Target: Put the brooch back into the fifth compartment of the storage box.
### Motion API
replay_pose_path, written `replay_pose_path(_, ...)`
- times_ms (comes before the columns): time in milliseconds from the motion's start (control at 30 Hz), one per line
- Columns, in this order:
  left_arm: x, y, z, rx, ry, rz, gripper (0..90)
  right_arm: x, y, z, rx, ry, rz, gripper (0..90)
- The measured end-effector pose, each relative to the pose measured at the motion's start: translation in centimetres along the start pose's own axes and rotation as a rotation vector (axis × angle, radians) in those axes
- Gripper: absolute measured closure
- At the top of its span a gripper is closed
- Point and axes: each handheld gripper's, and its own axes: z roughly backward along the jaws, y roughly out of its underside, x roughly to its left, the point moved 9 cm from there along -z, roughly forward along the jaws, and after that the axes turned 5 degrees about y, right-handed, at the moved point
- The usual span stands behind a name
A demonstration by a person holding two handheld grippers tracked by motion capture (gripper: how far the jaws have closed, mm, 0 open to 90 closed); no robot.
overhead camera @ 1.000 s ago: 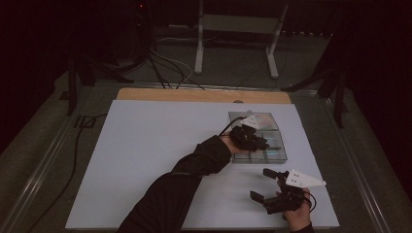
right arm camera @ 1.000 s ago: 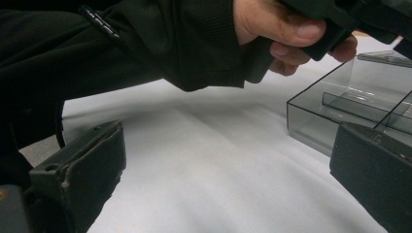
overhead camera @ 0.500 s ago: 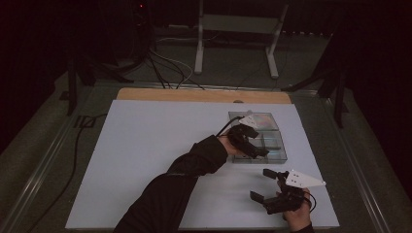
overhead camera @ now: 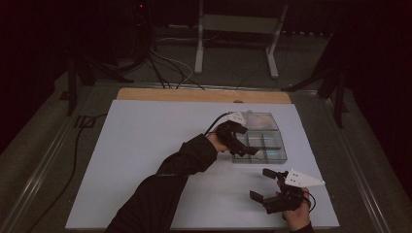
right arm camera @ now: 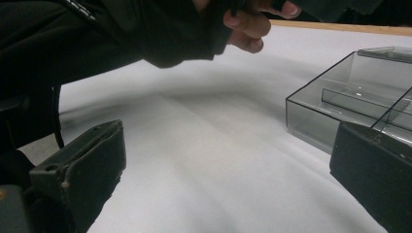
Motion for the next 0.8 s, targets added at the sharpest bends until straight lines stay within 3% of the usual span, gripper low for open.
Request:
replay_pose_path(33, 0.1, 0.1, 0.2, -0.005, -0.012, -0.014, 1.1, 0.0, 0.0, 0.0, 0.002, -0.001, 0.0, 0.0)
replay_pose_path(367, 0.2, 1.3, 2.6, 0.003, -0.012, -0.008, 1.0, 0.0, 0.0, 0.2, -0.005, 0.004, 0.002, 0.0)
replay_pose_path(433, 0.2, 2.0, 3.6, 0.005, -0.003, -0.002, 1.1, 0.0, 0.1, 0.1, 0.002, 0.004, 0.0, 0.0)
replay_pose_path(800, 0.9, 4.8, 7.8, 0.004, -0.066, 0.031, 1.1, 0.0, 0.2, -0.1, 0.009, 0.008, -0.004, 0.0)
